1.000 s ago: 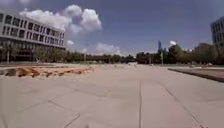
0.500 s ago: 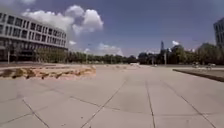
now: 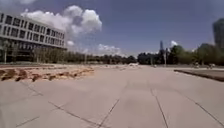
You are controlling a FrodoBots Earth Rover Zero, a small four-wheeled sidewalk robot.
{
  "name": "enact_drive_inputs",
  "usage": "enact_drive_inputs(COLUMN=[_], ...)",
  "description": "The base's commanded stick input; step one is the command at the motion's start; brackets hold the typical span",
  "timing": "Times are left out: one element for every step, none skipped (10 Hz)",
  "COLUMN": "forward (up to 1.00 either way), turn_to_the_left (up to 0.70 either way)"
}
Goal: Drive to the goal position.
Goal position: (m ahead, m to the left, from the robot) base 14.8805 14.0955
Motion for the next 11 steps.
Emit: enact_drive_inputs(forward=[0.85,0.85,0.85,0.85,0.85,0.85,0.85,0.85,0.85,0.85,0.85], turn_to_the_left=[0.0,0.0,0.0,0.0,0.0,0.0,-0.03,-0.32,-0.32,-0.32,-0.32])
